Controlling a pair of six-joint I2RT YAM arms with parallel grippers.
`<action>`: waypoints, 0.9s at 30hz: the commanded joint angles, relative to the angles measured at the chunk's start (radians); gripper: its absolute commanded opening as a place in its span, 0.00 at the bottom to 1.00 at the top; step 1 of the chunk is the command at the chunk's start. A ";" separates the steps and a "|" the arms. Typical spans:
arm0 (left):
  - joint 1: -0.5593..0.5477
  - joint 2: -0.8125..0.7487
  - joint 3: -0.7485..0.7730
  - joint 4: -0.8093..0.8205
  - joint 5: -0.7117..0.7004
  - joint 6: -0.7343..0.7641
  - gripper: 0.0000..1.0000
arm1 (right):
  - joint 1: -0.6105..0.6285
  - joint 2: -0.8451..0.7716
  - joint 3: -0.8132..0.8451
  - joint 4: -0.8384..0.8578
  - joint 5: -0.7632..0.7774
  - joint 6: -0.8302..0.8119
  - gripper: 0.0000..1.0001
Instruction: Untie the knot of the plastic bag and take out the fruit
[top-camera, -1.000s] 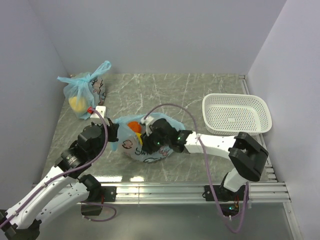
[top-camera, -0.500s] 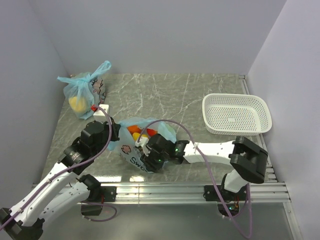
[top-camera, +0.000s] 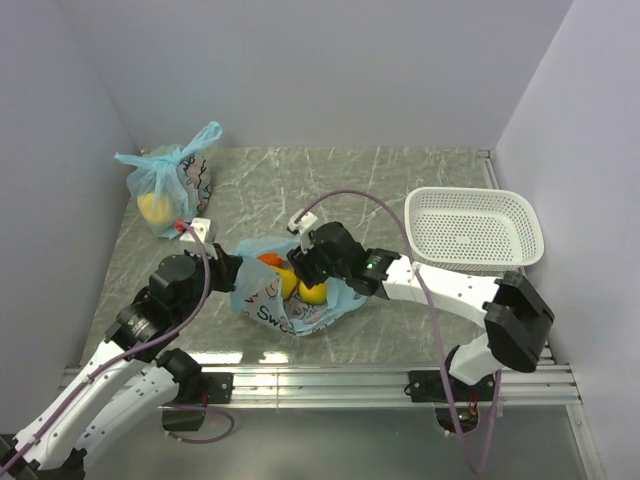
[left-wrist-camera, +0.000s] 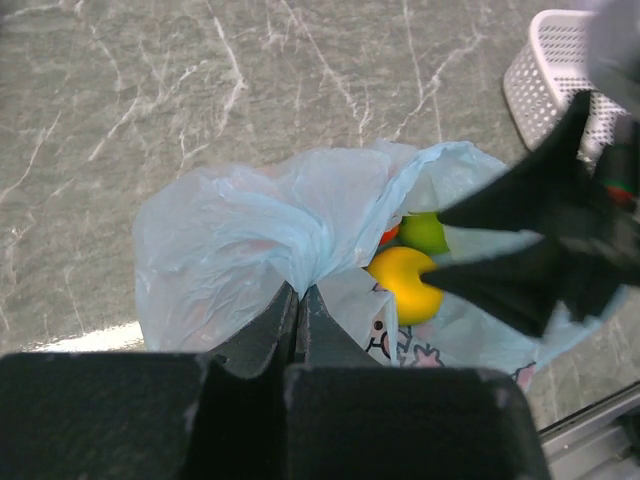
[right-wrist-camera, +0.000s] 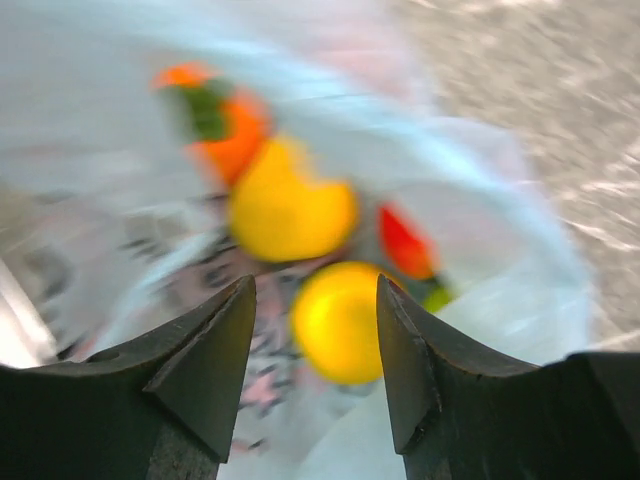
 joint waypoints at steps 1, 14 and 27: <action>0.003 -0.047 -0.014 0.020 0.029 -0.008 0.01 | -0.042 0.062 0.042 0.023 0.014 -0.009 0.59; 0.013 -0.029 -0.016 0.026 0.068 0.011 0.01 | -0.023 0.201 -0.054 0.001 0.044 0.116 0.76; 0.040 -0.020 -0.019 0.031 0.080 0.014 0.01 | 0.010 0.346 -0.022 0.041 0.086 0.060 0.79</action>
